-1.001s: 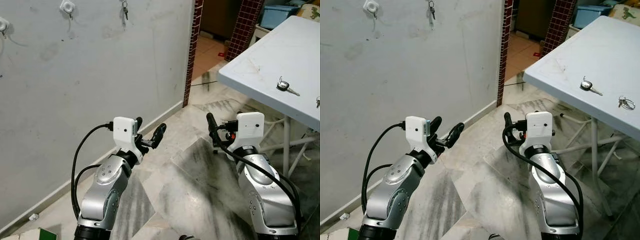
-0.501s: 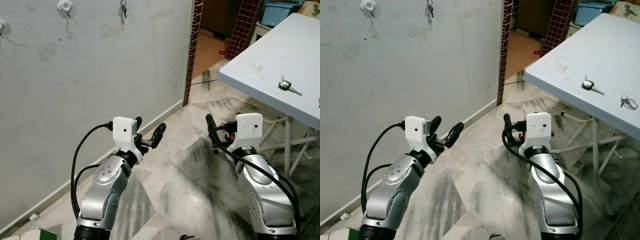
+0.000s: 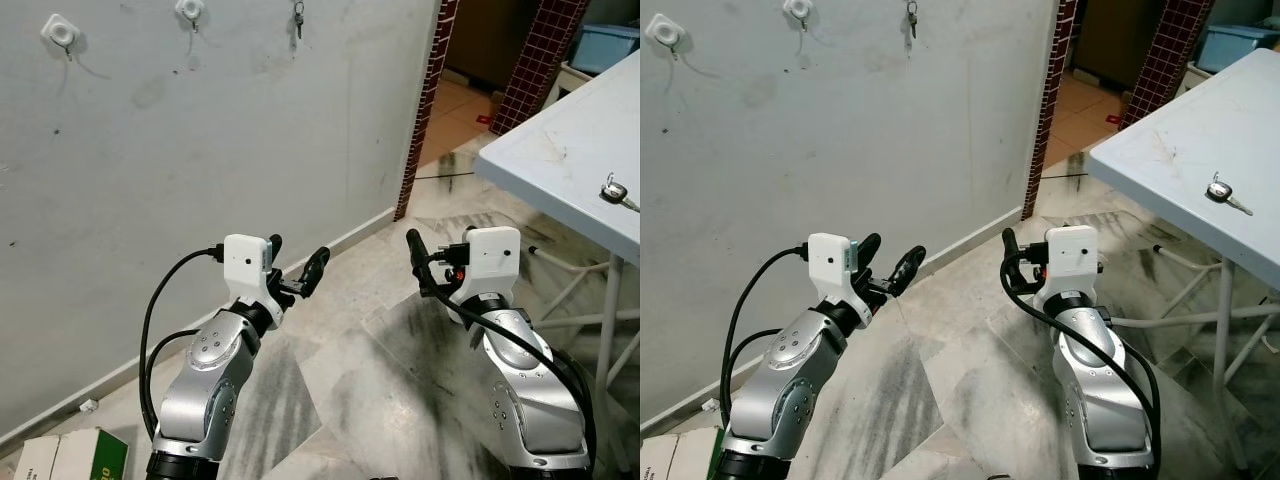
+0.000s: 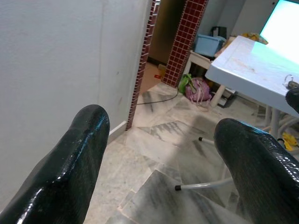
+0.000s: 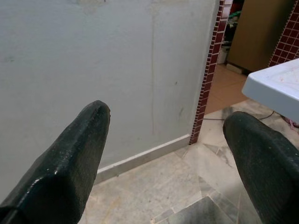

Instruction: Hang keys on a hook

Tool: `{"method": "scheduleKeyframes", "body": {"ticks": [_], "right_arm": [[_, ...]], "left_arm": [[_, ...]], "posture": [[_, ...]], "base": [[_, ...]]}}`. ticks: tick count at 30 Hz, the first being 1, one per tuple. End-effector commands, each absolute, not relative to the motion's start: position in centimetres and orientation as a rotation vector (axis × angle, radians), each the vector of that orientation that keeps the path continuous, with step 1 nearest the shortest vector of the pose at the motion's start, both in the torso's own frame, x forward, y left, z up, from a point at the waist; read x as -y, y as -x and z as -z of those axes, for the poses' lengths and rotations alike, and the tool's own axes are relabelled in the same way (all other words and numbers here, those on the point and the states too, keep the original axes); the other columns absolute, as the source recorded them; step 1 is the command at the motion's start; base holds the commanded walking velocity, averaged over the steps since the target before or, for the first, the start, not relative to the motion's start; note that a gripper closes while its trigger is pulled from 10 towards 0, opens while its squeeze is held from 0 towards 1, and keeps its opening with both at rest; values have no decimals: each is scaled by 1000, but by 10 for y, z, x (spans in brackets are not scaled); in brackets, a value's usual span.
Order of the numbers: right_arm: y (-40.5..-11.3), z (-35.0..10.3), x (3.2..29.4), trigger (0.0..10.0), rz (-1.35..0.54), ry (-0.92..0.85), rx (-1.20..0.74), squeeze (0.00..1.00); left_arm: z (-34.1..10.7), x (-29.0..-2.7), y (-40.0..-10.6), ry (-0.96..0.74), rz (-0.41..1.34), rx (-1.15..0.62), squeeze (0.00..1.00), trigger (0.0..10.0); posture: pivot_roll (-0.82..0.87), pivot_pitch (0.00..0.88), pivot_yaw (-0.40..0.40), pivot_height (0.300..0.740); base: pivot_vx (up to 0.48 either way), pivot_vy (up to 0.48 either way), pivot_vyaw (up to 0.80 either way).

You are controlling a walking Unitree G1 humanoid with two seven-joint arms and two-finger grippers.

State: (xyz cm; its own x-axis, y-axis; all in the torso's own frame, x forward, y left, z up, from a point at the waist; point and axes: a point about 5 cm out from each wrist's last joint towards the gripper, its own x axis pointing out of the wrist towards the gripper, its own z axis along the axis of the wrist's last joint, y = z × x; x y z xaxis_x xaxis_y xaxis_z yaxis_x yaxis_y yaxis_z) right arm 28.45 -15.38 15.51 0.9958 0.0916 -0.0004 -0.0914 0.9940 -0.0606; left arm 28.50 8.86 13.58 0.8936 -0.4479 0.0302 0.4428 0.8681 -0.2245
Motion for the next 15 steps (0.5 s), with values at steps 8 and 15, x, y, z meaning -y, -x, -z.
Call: {"method": "scheduleKeyframes", "body": {"ticks": [8, 15], "right_arm": [[-285, -157, 153, 10000, -94, 58, 11, 0], [-285, -156, 153, 10000, -95, 59, 9, 0]], "left_arm": [[-135, -89, -284, 221, 475, -28, 0, 10000], [-134, -88, -284, 221, 476, -29, 0, 10000]], "posture": [[-93, 108, 58, 740], [-93, 108, 58, 740]], "base": [[62, 0, -441], [251, 0, -738]]}}
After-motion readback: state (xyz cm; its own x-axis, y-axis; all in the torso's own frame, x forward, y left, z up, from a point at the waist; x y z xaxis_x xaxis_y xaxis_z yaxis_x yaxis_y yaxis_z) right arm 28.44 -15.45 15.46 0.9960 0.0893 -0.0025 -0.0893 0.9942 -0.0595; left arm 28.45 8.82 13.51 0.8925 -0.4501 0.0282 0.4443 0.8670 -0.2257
